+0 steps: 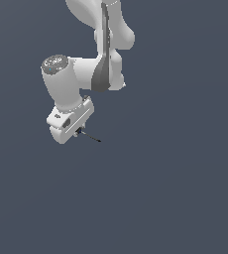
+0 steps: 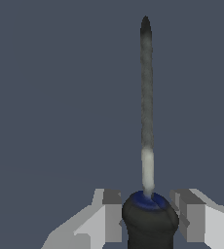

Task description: Pick up the object and move it to a goal position.

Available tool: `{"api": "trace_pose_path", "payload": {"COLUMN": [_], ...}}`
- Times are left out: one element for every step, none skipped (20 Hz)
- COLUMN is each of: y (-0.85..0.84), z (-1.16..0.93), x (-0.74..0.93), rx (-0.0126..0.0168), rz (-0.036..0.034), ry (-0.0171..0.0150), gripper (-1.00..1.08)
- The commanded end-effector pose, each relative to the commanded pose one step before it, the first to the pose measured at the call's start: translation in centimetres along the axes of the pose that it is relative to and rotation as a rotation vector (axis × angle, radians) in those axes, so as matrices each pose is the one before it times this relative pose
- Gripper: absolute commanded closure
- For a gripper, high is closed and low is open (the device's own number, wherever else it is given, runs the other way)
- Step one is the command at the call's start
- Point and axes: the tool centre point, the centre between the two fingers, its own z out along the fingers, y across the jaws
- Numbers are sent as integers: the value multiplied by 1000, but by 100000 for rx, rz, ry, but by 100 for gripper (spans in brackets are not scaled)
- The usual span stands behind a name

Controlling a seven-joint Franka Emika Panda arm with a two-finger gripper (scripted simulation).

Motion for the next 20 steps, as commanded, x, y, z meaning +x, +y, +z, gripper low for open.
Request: {"api": "trace_pose_path", "payload": {"y": [1338,539,516,490,466,435,408,381,353,326,299,272,247,223,199,177,155,133,111,91], "z": [-2299,-867,-823,-773,-724,-674,-625,-578,-530,-484,-439,-395,-353,-316,-278,-243,-211,-179,-151,-121], "x": [-304,-116,-110,-102,-110,-88,-81,-77,-68,-61,-59,-49,-43,-40,-33,-28,-24,-20,-17,-13], "rx": [9,0,0,0,-15,0,0,-12,0,0,-11,0,0,-12,0,0,0,0,-12,0], "rz": [-40,0,0,0,43,0,0,21,0,0,23,0,0,21,0,0,0,0,19,0], "ry": [28,0,0,0,-52,0,0,-43,0,0,-42,0,0,-42,0,0,0,0,-43,0], "gripper": [108,108,108,108,108,108,108,108,108,108,108,108,108,108,108,108,108,108,108,108]}}
